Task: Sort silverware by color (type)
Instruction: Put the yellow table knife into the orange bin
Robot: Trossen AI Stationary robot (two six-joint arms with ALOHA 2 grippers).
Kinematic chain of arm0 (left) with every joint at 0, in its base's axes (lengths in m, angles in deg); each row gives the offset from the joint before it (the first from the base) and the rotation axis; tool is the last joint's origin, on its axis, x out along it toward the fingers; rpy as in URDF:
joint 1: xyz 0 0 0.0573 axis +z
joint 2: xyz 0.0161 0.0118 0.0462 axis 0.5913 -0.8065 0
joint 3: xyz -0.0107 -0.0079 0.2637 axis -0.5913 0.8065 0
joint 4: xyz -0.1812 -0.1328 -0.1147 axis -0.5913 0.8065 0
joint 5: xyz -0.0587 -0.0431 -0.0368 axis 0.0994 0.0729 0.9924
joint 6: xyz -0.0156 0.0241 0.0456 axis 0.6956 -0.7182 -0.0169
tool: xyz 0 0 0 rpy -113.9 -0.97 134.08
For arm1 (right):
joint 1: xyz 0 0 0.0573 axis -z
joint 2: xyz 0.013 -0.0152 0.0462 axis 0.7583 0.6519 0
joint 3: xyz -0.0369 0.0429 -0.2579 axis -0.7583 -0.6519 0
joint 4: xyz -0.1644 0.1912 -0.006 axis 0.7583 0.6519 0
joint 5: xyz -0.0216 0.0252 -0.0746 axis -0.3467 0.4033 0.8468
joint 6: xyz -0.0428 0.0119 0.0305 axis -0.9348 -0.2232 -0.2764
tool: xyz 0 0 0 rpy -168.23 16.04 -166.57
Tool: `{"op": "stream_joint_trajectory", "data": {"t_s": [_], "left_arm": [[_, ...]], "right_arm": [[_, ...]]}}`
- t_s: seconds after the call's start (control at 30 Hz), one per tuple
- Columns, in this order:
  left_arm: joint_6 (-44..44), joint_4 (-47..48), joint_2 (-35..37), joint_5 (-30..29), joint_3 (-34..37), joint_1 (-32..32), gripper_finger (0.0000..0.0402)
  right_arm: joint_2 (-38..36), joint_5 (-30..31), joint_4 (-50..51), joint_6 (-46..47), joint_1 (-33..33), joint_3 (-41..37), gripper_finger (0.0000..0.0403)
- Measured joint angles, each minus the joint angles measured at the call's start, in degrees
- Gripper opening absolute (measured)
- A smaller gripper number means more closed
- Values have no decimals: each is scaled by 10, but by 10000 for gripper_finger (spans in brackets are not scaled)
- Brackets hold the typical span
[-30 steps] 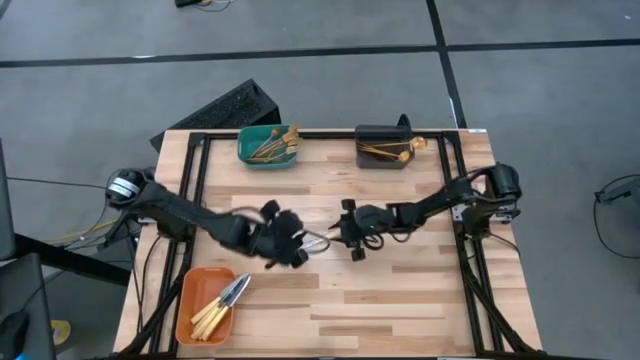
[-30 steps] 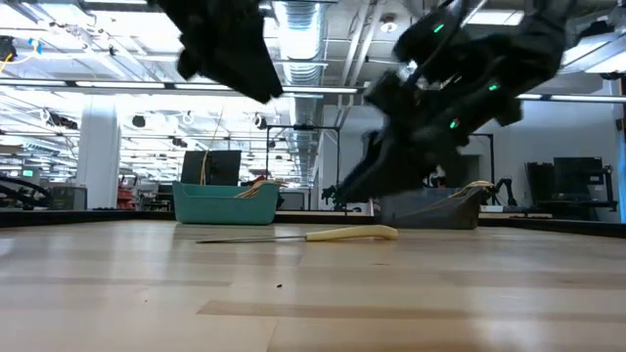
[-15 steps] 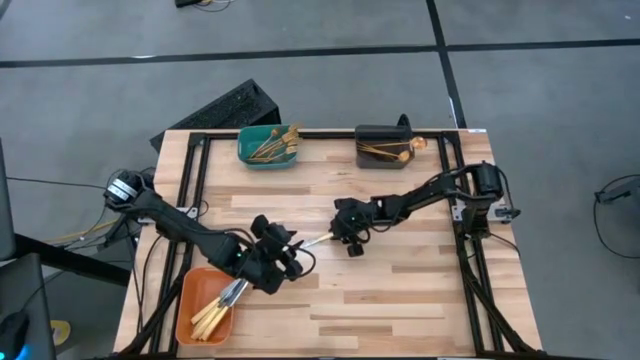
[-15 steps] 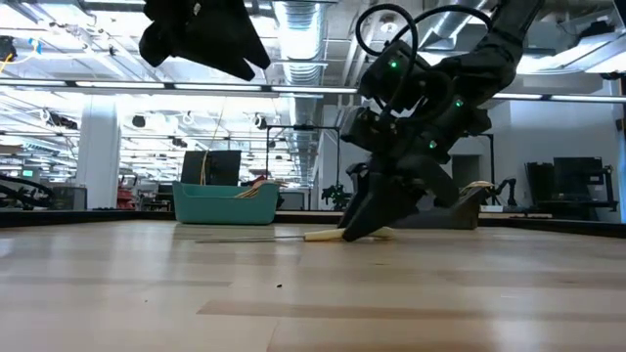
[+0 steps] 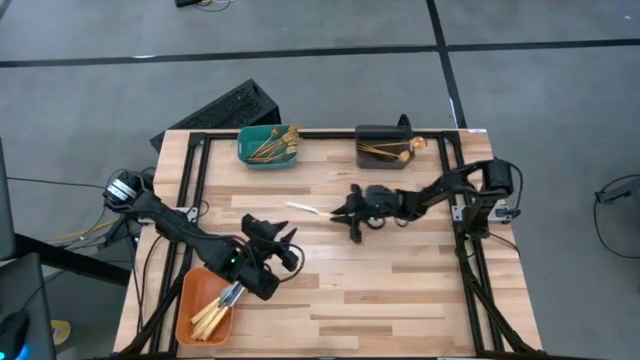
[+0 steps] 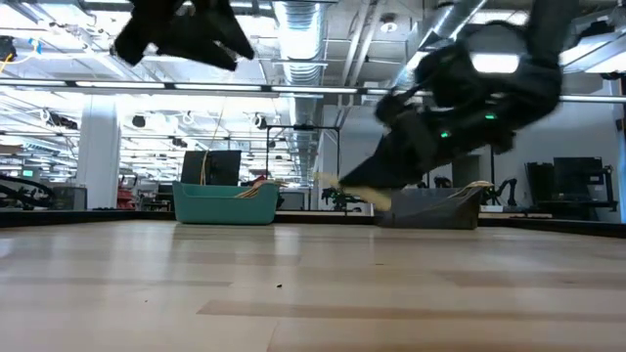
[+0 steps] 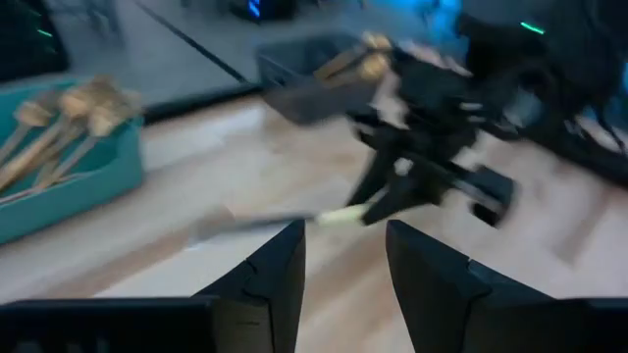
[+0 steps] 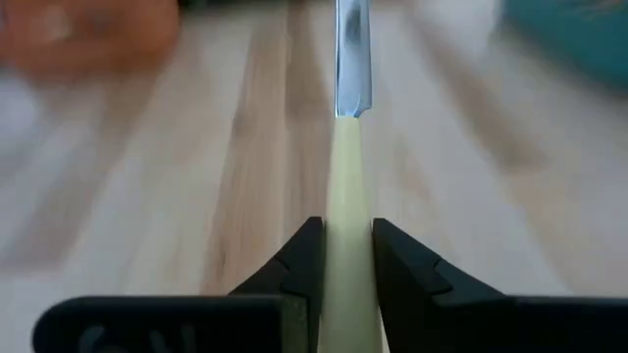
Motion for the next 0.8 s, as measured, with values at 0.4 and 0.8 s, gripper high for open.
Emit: {"op": "stream_joint_trajectory", "data": {"t_s": [0.4, 0.8], "left_arm": [[-178, -478, 0, 2, 174, 82, 165], [-403, -707, 0, 54, 204, 145, 212]], "right_arm": [[-19, 403, -236, -137, -156, -77, 92], [-19, 577, -238, -274, -214, -13, 92]]}}
